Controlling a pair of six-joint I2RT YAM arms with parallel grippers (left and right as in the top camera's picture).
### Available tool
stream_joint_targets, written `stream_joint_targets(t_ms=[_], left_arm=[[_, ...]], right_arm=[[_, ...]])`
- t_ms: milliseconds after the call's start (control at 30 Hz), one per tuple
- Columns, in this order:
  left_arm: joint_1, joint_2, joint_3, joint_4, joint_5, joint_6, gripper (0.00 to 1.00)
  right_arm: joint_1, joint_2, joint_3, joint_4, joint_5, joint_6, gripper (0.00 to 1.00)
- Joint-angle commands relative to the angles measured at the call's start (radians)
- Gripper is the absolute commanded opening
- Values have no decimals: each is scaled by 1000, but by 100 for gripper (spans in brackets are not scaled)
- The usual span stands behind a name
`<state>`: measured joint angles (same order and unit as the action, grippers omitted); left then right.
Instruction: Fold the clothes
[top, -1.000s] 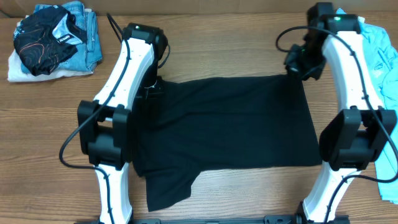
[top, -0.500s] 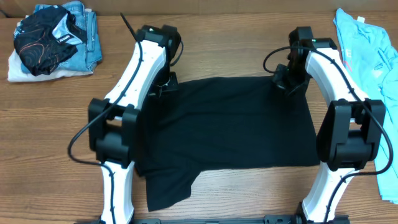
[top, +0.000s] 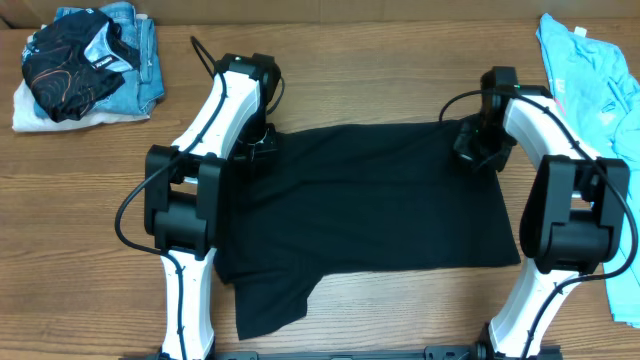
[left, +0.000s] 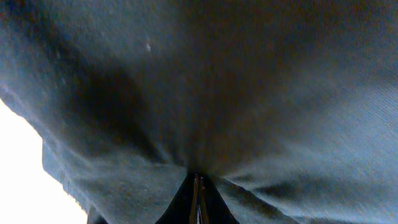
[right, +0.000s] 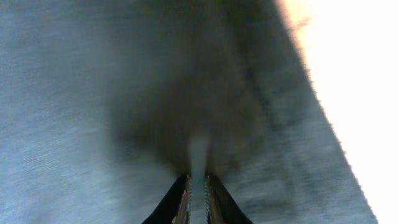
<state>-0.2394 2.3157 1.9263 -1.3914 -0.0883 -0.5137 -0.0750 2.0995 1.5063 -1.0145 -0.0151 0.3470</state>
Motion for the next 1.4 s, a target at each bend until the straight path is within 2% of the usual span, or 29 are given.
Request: stream_joint_targets(t_ms=[0, 333, 567, 700, 867, 1033, 1067, 1100, 1133, 1167, 1200, 1267, 1300, 1333, 1367], left_arm=[[24, 13, -60, 33, -16, 16, 4], [95, 13, -132, 114, -26, 21, 7], [140, 13, -132, 144, -24, 43, 6], [147, 13, -132, 167, -24, 63, 6], [150, 13, -130, 217, -104, 99, 10], [175, 12, -92, 206, -129, 100, 25], [179, 12, -73, 187, -134, 99, 31], [181, 12, -44, 164, -137, 99, 40], [182, 12, -13, 140, -145, 99, 63], [182, 12, 27, 111, -153, 99, 90], [182, 12, 66, 82, -153, 99, 100], [180, 11, 214, -24, -151, 98, 100], [177, 10, 269, -61, -151, 98, 100], [174, 10, 315, -93, -151, 98, 100], [171, 8, 372, -133, -151, 98, 100]], right_arm=[[-34, -10, -15, 5, 29, 16, 12], [-72, -8, -15, -2, 12, 16, 11], [-78, 37, -15, -10, 16, 16, 5], [-78, 82, -15, -12, 90, 50, 4], [-78, 80, 24, -51, 109, 58, 4], [-78, 72, 124, -134, 128, 80, 4], [-78, 69, 151, -158, 136, 90, 4], [-78, 65, 174, -177, 147, 105, 4], [-78, 60, 197, -198, 158, 117, 4], [-78, 51, 222, -220, 165, 130, 4], [-78, 43, 243, -238, 164, 131, 4], [-78, 9, 306, -293, 163, 156, 4], [-78, -6, 325, -309, 160, 156, 8], [-78, -16, 336, -320, 160, 157, 14], [-78, -35, 350, -336, 160, 160, 24]])
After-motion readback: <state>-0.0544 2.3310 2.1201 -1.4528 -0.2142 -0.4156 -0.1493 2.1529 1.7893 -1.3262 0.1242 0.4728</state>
